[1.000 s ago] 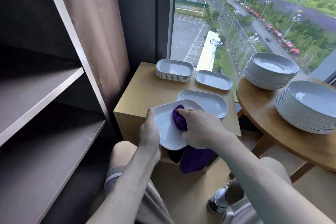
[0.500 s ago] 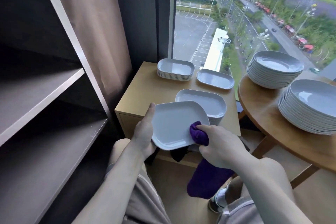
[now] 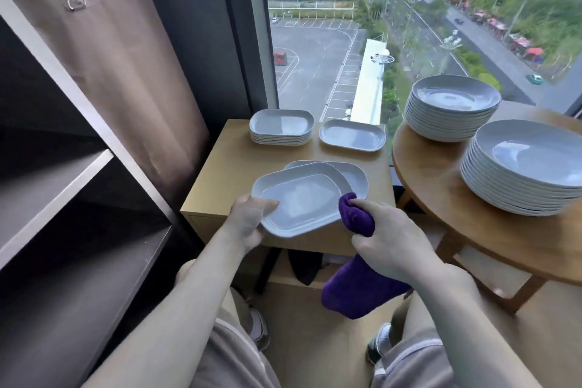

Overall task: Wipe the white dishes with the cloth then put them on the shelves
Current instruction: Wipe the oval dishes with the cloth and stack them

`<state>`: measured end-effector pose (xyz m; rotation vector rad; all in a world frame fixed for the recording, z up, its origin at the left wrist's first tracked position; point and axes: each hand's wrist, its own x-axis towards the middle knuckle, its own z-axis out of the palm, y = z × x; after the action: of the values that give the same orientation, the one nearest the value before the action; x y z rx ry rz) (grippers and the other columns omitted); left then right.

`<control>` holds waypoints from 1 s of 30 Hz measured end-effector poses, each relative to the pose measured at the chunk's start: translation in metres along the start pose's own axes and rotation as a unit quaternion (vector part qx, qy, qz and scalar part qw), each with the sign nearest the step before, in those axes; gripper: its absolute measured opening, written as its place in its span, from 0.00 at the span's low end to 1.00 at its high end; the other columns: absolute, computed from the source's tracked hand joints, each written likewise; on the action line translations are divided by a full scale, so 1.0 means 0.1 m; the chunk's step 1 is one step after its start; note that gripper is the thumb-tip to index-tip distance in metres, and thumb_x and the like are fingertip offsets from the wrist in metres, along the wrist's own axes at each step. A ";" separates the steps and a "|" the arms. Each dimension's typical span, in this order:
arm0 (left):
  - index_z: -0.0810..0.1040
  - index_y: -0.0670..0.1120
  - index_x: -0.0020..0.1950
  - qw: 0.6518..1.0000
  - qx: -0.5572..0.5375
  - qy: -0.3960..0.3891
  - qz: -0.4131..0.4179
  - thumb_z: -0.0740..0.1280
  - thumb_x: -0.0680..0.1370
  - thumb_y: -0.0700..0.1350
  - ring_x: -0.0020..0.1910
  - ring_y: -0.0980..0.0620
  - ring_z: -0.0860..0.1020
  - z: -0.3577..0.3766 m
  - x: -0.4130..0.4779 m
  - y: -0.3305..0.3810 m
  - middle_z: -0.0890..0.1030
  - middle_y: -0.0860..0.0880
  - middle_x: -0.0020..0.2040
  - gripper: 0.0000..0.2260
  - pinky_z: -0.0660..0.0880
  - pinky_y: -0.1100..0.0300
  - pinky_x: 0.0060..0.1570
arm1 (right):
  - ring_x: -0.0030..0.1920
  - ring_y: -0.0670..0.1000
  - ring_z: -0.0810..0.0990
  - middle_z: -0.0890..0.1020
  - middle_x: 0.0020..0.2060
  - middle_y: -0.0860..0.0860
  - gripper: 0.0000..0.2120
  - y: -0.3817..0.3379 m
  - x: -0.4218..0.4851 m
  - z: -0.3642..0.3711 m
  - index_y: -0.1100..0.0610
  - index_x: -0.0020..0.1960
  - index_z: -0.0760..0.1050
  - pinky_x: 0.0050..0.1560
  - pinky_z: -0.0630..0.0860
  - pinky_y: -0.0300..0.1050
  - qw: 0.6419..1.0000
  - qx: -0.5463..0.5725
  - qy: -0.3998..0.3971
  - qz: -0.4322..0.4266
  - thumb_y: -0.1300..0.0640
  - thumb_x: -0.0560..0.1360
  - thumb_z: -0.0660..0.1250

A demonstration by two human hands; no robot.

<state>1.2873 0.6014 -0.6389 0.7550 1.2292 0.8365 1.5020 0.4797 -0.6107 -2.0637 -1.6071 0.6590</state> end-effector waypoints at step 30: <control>0.79 0.46 0.59 0.954 0.245 0.137 0.104 0.73 0.73 0.36 0.57 0.41 0.82 0.52 1.18 0.01 0.84 0.44 0.56 0.15 0.82 0.44 0.59 | 0.56 0.42 0.78 0.79 0.57 0.33 0.30 0.52 0.39 -0.03 0.37 0.68 0.72 0.57 0.77 0.48 0.988 0.115 0.095 0.041 0.48 0.66 0.61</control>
<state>1.3532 0.7021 -0.6862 1.2151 1.6582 0.8329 1.5515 0.5058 -0.6440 -1.9656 -1.2845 0.6235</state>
